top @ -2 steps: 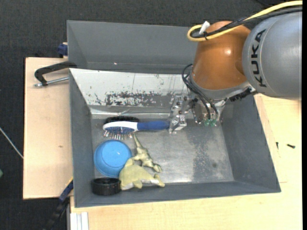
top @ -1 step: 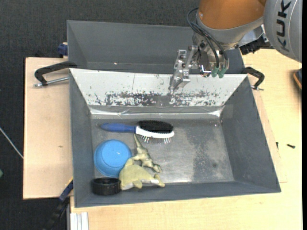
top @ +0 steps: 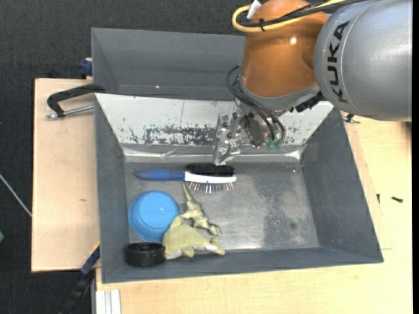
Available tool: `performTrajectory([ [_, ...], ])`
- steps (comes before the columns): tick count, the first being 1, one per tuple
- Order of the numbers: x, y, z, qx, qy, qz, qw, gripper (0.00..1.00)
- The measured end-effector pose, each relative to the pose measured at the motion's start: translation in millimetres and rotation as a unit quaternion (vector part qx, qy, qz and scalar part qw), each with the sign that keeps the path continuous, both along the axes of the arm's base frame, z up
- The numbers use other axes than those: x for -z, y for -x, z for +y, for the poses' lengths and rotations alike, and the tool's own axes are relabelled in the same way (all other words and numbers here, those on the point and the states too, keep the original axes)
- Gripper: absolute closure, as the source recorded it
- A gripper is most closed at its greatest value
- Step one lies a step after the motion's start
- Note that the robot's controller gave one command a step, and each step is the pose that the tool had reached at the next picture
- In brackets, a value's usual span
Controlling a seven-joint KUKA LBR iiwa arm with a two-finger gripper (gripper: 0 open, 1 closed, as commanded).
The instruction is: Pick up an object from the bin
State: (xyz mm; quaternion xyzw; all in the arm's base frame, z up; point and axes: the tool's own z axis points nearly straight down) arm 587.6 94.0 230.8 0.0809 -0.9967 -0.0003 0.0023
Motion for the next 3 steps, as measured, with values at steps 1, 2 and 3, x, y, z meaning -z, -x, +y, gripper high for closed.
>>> performTrajectory([
  [1, 48.9, -8.9, -20.5, 0.029, 0.000, -0.0010, 0.9996, 1.00],
  [2, 45.5, -9.6, -19.5, 0.028, -0.001, -0.0036, 0.9996, 0.00],
  [3, 153.2, 18.3, -50.0, -0.169, 0.000, -0.0039, 0.9856, 0.00],
])
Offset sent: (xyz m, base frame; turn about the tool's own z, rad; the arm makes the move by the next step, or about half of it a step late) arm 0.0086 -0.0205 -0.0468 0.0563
